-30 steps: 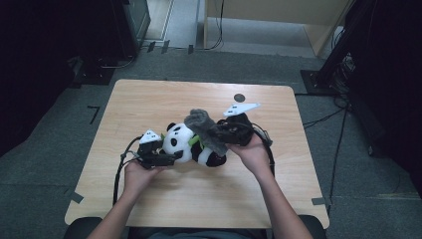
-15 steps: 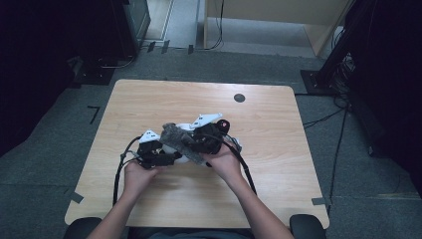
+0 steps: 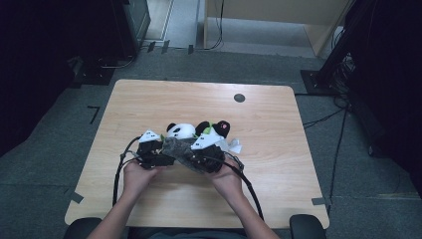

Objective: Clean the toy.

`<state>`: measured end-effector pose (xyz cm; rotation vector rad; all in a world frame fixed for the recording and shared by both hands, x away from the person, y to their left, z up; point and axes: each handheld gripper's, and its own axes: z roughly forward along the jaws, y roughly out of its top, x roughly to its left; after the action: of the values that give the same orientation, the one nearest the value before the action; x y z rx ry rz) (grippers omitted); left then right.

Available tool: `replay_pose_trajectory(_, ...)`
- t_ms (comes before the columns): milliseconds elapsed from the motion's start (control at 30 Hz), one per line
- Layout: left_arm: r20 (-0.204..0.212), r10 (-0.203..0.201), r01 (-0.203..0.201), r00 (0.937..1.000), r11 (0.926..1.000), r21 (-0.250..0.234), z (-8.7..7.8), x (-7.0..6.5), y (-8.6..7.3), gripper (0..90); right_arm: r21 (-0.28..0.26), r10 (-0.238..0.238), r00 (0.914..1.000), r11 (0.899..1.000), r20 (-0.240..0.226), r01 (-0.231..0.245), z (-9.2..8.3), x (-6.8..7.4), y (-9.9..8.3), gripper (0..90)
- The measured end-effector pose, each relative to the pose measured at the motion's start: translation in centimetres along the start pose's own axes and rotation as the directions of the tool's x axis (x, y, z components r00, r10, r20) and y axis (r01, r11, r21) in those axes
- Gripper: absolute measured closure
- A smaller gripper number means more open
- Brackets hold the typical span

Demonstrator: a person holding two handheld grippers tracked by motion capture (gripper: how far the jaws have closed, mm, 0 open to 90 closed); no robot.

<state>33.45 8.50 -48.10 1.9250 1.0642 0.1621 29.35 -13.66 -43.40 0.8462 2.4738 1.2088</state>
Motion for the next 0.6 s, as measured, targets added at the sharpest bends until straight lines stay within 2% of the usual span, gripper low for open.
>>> replay_pose_trajectory(100, 0.0, -0.006, 0.006, 1.0, 1.0, -0.001, 0.0, 0.1, 0.0, 15.5, 0.004, -0.003, 0.9999, 1.0, 0.01, 0.003, -0.1, 0.6, -0.7, 78.4)
replay_pose_trajectory(200, 0.005, -0.022, 0.022, 0.9997, 0.9997, -0.006, 0.0, 0.2, 0.1, 15.6, 0.014, 0.024, 0.9997, 1.0, -0.004, -0.024, -0.1, 0.8, -1.7, 78.6)
replay_pose_trajectory(300, 0.003, -0.011, 0.011, 0.9999, 0.9999, -0.005, 0.0, 0.1, 0.0, 15.7, 0.006, 0.036, 0.9993, 0.999, -0.005, -0.036, -0.1, 0.7, -2.9, 78.8)
replay_pose_trajectory(467, 0.002, -0.008, 0.008, 1.0, 1.0, -0.005, 0.0, 0.1, 0.0, 15.8, -0.011, -0.02, 0.9996, 1.0, 0.02, 0.02, -0.7, 1.0, -4.1, 78.8)
replay_pose_trajectory(600, 0.003, -0.024, 0.024, 0.9997, 0.9997, -0.004, 0.0, 0.1, 0.2, 16.3, 0.004, -0.034, 0.9987, 0.999, 0.038, 0.034, -1.2, 1.2, -4.7, 78.8)
